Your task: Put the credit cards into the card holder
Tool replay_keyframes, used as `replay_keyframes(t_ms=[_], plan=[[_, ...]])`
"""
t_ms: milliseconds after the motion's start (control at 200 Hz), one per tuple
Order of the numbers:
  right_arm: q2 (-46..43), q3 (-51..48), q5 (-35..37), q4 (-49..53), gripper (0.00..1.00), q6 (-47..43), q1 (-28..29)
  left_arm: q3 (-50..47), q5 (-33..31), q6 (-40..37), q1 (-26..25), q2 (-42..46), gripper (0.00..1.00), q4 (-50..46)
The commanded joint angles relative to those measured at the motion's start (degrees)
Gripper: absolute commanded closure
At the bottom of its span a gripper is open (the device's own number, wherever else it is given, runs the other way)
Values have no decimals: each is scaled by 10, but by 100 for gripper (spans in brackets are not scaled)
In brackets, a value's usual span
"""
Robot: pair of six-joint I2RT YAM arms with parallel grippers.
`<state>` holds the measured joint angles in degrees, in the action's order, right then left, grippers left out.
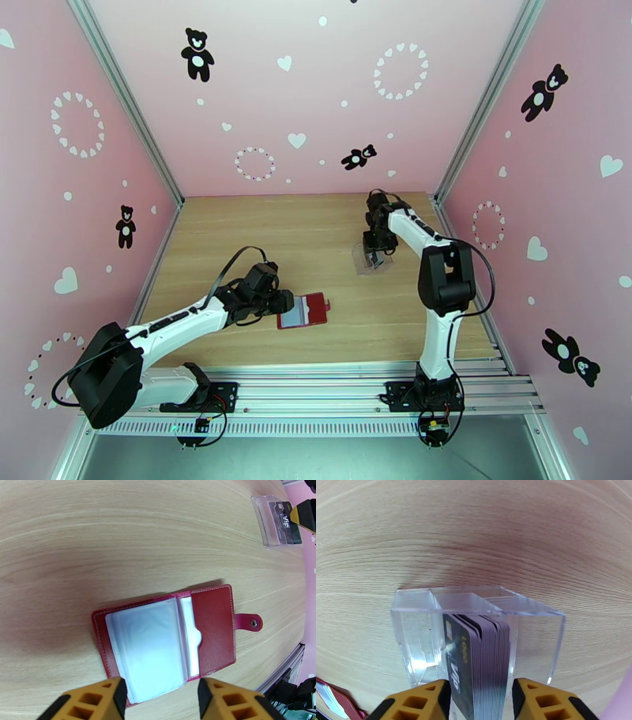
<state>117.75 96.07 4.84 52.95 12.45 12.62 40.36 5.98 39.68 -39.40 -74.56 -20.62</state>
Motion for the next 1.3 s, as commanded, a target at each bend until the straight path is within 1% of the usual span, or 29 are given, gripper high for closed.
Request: replay_keyframes(t_ms=[0,105,195,245,345,400,505,611,691,866,956,1061,1161,1241,1296], plan=[[19,-1,-3,4,52,-1,-2,-2,3,7,3,5,47,-6],[24,-1,7,6,52,-2,-2,-2,3,7,4,4,47,-6],[26,1,6,8,55,-3,-1,-3,2,6,4,5,47,-6],[26,1,9,8,59,-3,1,-3,2,6,3,5,47,-6],[26,8,17,16,71,-4,7,-3,2,7,4,6,47,-7],[24,10,27,20,74,-6,12,-3,3,7,4,6,47,-7],[20,18,46,31,84,-10,18,-3,1,6,4,9,47,-10],[16,22,64,40,88,-11,25,-2,1,5,4,8,47,-9],[15,26,80,46,88,-13,33,-2,1,5,4,6,47,-9],[15,28,80,44,86,-11,36,0,1,5,4,2,47,-7],[17,29,84,44,81,-12,36,0,1,4,4,3,47,-9],[21,29,82,45,78,-13,36,1,1,4,4,2,47,-10],[23,29,75,45,71,-14,36,1,2,4,4,2,47,-10],[25,31,73,47,70,-15,36,1,2,4,4,3,47,-9],[27,32,74,49,67,-16,36,1,2,4,4,2,47,-9]])
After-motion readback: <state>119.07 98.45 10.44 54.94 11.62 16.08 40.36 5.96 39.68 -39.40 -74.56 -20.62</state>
